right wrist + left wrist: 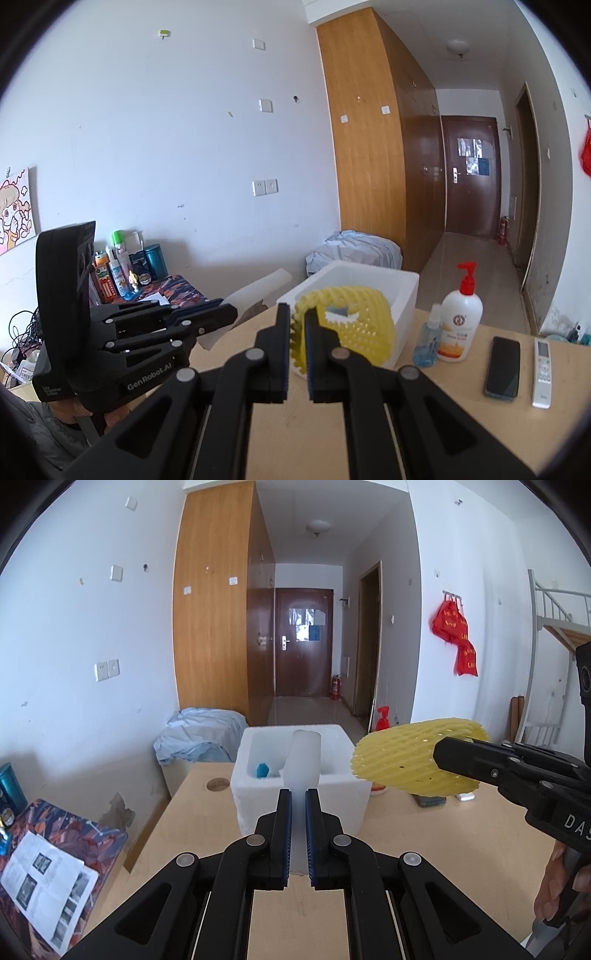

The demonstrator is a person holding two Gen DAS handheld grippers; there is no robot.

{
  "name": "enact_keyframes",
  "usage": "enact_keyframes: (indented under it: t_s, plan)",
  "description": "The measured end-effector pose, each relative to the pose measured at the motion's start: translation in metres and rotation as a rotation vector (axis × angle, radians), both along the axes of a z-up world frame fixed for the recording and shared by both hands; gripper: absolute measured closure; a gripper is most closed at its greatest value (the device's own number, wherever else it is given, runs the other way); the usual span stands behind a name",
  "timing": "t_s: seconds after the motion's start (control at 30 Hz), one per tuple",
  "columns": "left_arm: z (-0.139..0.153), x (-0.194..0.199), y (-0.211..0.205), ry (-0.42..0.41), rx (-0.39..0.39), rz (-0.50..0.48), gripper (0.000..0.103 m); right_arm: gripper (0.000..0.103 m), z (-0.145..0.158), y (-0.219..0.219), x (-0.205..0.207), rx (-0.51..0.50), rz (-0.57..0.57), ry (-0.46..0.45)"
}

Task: Organize soft objects
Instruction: 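Lift and carry the stick in the left gripper while the right gripper carries the net to the box, then lower the white stick into the foam box and open the left gripper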

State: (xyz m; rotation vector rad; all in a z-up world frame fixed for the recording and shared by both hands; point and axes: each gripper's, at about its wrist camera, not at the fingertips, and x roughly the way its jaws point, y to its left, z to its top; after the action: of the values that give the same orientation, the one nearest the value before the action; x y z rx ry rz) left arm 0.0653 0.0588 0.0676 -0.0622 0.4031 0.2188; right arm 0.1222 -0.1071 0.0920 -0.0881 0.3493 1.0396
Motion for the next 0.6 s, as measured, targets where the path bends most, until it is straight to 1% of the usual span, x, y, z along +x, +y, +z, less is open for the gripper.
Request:
enact_keyframes:
  t_s: [0.4, 0.6]
  plan:
    - [0.008, 0.036, 0.012, 0.007, 0.009, -0.011, 0.096, 0.093, 0.009, 0.024, 0.034, -0.012, 0.007, 0.002]
    - [0.009, 0.057, 0.024, 0.02, -0.003, -0.011, 0.096, 0.093, 0.01, 0.036, 0.053, -0.029, -0.003, 0.003]
